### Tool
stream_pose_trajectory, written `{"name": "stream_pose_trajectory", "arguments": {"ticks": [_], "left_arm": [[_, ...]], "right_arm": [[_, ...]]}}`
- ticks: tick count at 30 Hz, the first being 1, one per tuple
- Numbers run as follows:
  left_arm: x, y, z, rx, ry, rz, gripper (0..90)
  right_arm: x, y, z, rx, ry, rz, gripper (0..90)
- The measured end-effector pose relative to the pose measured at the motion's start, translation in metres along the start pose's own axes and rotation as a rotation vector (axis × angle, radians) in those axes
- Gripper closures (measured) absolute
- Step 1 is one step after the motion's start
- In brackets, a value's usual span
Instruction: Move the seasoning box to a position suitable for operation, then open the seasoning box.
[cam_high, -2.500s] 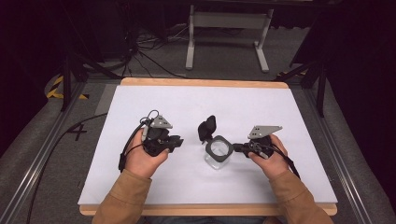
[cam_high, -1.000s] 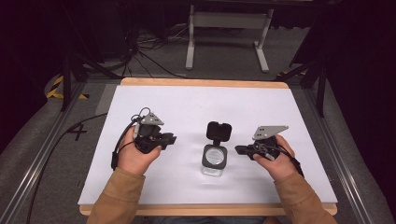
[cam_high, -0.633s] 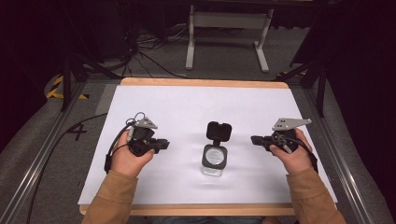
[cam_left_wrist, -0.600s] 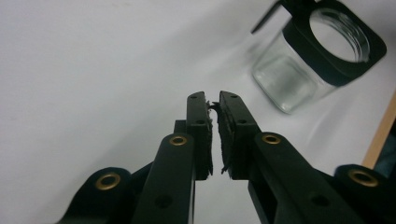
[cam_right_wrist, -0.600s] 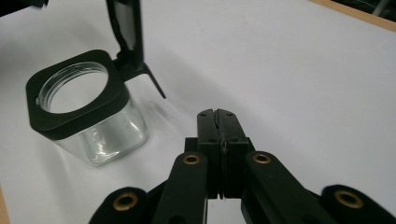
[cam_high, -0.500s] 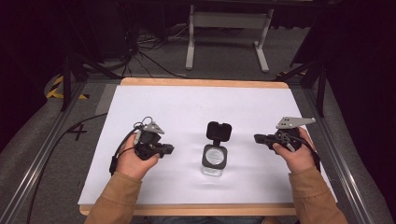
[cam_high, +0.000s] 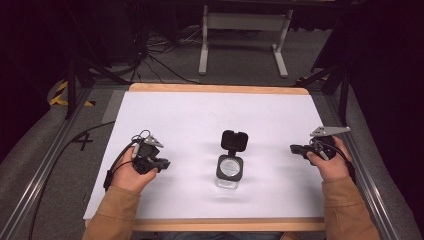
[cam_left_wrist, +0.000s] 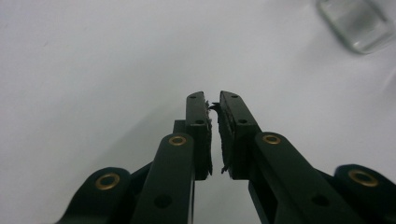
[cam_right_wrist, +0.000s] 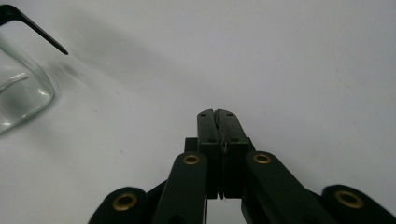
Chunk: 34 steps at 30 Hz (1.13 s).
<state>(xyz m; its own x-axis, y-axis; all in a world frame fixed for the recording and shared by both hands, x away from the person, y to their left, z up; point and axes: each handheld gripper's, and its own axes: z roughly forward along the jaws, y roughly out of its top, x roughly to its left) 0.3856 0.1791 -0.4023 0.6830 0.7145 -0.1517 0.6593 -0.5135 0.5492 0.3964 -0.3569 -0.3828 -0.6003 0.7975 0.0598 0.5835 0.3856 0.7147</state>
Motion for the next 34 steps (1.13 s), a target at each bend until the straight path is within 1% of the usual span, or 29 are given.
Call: {"name": "stream_pose_trajectory", "arguments": {"ticks": [2,3,5,7,9,11,12,13,14,16,17,19,20,22,24,25,26,28,29,31,32,33,34], "left_arm": [[0.01,-0.007,-0.001,-0.005,0.008,-0.024,82.1],[0.014,-0.01,-0.002,-0.006,0.009,-0.041,82.1],[0.023,-0.017,-0.004,-0.015,0.023,-0.056,82.1],[0.029,-0.023,-0.006,-0.015,0.026,-0.067,81.8],[0.034,-0.029,-0.009,-0.019,0.022,-0.071,81.3],[0.038,-0.034,-0.012,-0.024,0.015,-0.066,80.6],[0.04,-0.036,-0.014,-0.019,0.011,-0.066,79.9],[0.042,-0.038,-0.015,-0.011,0.009,-0.057,79.2],[0.044,-0.041,-0.016,-0.004,0.011,-0.061,78.5],[0.047,-0.045,-0.015,0.006,0.01,-0.049,77.0],[0.049,-0.047,-0.015,0.014,0.011,-0.045,76.4],[0.05,-0.049,-0.014,0.026,0.035,-0.029,75.3],[0.05,-0.049,-0.013,0.03,0.039,-0.021,74.2],[0.051,-0.05,-0.01,0.025,0.035,0.002,72.4],[0.05,-0.05,-0.007,0.033,0.04,0.003,70.3],[0.049,-0.049,-0.006,0.034,0.049,0.008,69.4],[0.049,-0.049,-0.005,0.029,0.049,0.015,69.1],[0.048,-0.048,-0.005,0.019,0.046,0.009,66.7],[0.049,-0.048,-0.005,0.016,0.046,0.006,65.4],[0.049,-0.048,-0.005,0.01,0.056,0.014,64.2],[0.048,-0.048,-0.006,0.0,0.056,0.003,63.3],[0.049,-0.047,-0.006,-0.012,0.061,0.007,61.8],[0.048,-0.047,-0.007,-0.023,0.058,-0.001,60.9]], "right_arm": [[-0.005,-0.003,0.001,0.011,-0.005,0.004,89.5],[-0.005,-0.004,0.001,0.018,-0.006,0.015,89.4],[-0.008,-0.006,0.003,0.035,-0.011,0.011,89.1],[-0.009,-0.009,0.004,0.058,-0.013,0.014,88.1],[-0.009,-0.012,0.005,0.075,-0.023,0.008,87.5],[-0.009,-0.014,0.005,0.091,-0.027,-0.003,86.1],[-0.009,-0.016,0.005,0.093,-0.028,-0.01,84.5],[-0.01,-0.016,0.005,0.1,-0.026,-0.006,82.8],[-0.011,-0.017,0.004,0.109,-0.024,-0.001,82.0],[-0.013,-0.02,0.005,0.118,-0.037,-0.011,78.0],[-0.014,-0.021,0.006,0.124,-0.044,-0.018,76.5],[-0.015,-0.023,0.007,0.131,-0.049,-0.022,74.2],[-0.015,-0.023,0.007,0.129,-0.048,-0.017,71.8],[-0.016,-0.025,0.009,0.143,-0.05,-0.033,64.7],[-0.016,-0.026,0.013,0.164,-0.044,-0.043,60.1],[-0.016,-0.027,0.015,0.166,-0.045,-0.048,56.9],[-0.016,-0.027,0.016,0.166,-0.049,-0.058,54.2],[-0.016,-0.027,0.018,0.162,-0.056,-0.066,51.7],[-0.016,-0.027,0.019,0.159,-0.057,-0.063,50.3],[-0.016,-0.028,0.02,0.157,-0.056,-0.06,48.6],[-0.016,-0.028,0.02,0.152,-0.057,-0.06,47.7],[-0.016,-0.027,0.021,0.149,-0.058,-0.058,47.3],[-0.016,-0.027,0.021,0.147,-0.056,-0.057,47.3]]}}
